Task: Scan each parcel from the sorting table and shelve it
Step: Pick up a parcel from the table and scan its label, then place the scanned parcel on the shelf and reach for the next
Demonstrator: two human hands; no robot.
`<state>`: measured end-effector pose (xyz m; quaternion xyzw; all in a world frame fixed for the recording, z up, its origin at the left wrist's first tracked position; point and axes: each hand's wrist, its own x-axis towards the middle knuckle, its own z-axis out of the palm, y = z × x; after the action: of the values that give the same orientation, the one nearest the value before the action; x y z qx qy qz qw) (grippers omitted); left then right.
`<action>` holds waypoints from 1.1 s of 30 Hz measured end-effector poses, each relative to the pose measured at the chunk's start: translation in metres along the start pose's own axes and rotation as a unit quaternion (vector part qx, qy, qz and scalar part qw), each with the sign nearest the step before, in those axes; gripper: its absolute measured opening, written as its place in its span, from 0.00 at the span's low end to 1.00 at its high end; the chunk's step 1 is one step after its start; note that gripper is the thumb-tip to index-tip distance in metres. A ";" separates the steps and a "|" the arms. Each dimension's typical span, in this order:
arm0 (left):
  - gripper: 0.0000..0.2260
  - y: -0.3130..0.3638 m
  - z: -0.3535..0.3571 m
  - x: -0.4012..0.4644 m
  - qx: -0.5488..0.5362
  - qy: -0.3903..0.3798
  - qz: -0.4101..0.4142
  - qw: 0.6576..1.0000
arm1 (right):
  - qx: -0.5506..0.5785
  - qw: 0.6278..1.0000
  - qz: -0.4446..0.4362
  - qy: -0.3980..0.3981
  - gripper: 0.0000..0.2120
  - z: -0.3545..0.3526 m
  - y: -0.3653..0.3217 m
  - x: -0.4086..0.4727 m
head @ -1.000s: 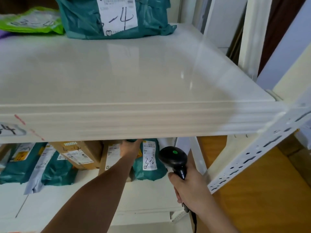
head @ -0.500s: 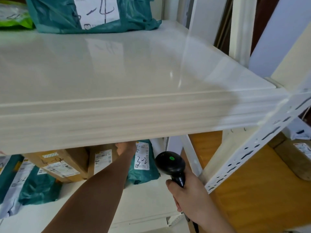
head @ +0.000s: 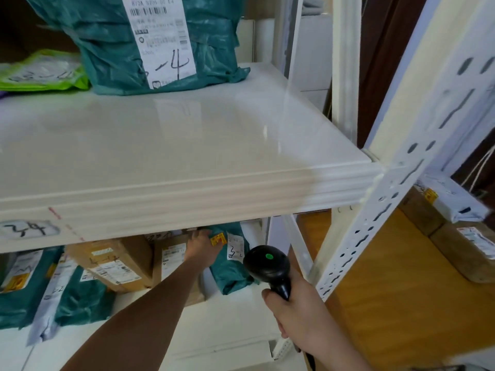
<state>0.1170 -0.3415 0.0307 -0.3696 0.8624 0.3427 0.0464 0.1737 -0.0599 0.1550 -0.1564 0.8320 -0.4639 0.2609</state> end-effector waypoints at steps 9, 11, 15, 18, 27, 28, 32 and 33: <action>0.39 0.016 -0.043 -0.089 0.217 -0.084 0.118 0.965 | 0.040 0.998 -0.012 0.048 0.08 -0.014 -0.028 -0.068; 0.39 0.018 -0.052 -0.106 0.228 -0.084 0.136 0.960 | 0.047 0.997 -0.014 0.067 0.09 -0.014 -0.041 -0.090; 0.34 0.021 -0.075 -0.144 0.247 -0.059 0.197 0.947 | 0.034 0.991 -0.034 0.121 0.05 -0.004 -0.060 -0.135; 0.34 0.024 -0.089 -0.177 0.258 -0.059 0.226 0.937 | 0.043 0.988 -0.031 0.147 0.04 0.007 -0.066 -0.174; 0.33 0.035 -0.072 -0.267 0.284 -0.170 0.293 0.897 | 0.066 0.969 0.007 0.237 0.04 0.020 -0.059 -0.298; 0.33 0.042 -0.067 -0.279 0.287 -0.181 0.300 0.891 | 0.073 0.966 0.013 0.247 0.05 0.018 -0.057 -0.311; 0.32 0.073 -0.035 -0.312 0.275 -0.235 0.344 0.866 | 0.072 0.950 0.040 0.300 0.05 0.002 -0.041 -0.351; 0.33 0.083 -0.025 -0.318 0.267 -0.238 0.349 0.866 | 0.073 0.947 0.049 0.311 0.05 -0.004 -0.035 -0.361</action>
<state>0.2957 -0.1235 0.2019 0.0747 0.9565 0.1709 0.2244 0.4662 0.1058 0.2904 0.0556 0.8424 -0.5355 0.0226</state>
